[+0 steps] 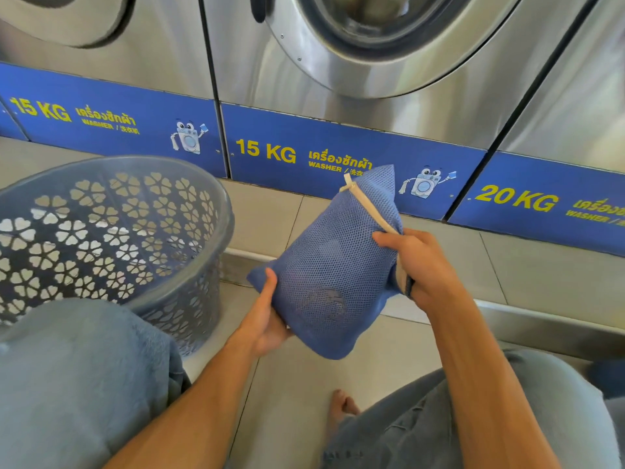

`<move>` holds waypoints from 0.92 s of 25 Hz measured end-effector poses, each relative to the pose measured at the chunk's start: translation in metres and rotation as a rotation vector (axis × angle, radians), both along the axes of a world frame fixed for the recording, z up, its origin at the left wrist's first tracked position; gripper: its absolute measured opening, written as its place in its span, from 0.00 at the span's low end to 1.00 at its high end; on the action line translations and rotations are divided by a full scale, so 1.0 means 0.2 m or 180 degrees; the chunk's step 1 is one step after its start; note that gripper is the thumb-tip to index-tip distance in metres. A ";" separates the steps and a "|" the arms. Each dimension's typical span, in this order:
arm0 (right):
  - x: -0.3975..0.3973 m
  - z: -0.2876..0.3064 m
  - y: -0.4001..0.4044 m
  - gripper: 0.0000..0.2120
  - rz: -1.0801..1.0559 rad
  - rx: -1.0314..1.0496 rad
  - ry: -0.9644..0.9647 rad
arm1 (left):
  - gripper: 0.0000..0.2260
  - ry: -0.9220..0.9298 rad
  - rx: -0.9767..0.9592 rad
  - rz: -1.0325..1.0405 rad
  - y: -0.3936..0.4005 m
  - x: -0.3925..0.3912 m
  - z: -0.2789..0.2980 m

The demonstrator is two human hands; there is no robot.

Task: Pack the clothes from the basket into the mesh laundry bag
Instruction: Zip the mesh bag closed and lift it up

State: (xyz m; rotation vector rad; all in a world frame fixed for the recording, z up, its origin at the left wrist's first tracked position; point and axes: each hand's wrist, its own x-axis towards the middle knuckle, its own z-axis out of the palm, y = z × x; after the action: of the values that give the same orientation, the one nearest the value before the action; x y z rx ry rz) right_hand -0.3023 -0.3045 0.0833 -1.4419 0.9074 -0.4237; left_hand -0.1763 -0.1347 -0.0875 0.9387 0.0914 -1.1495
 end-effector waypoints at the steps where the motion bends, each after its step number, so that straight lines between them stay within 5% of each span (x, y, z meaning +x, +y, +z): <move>1: -0.04 0.03 -0.02 0.03 -0.0146 0.0117 -0.0168 | 0.38 -0.0124 -0.0015 -0.0178 -0.03 -0.01 0.02; 5: -0.18 0.08 -0.16 0.03 -0.0731 -0.0311 -0.0319 | 0.37 -0.1041 0.0225 -0.0971 -0.18 -0.09 0.17; 10: -0.27 -0.01 -0.31 0.07 -0.1154 -0.0814 -0.0138 | 0.17 -0.1377 0.0434 -0.0082 -0.42 -0.06 0.40; 13: -0.17 -0.10 -0.42 0.06 -0.1231 -0.0211 -0.0092 | 0.14 -0.1915 0.0784 0.0194 -0.57 0.10 0.54; 17: 0.08 -0.22 -0.62 0.13 -0.1075 0.1137 -0.0082 | 0.22 -0.2399 0.1329 -0.0227 -0.73 0.43 0.62; 23: 0.46 -0.37 -0.87 0.04 -0.0786 0.0381 0.0388 | 0.34 -0.3632 0.2094 -0.0271 -0.85 0.88 0.40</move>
State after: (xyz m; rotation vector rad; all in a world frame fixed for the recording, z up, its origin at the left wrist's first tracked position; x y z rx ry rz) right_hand -0.2094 -0.4788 0.0099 -1.2612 1.1963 -0.4594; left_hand -0.0002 -0.3048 -0.0073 2.0784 -0.5294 -0.5022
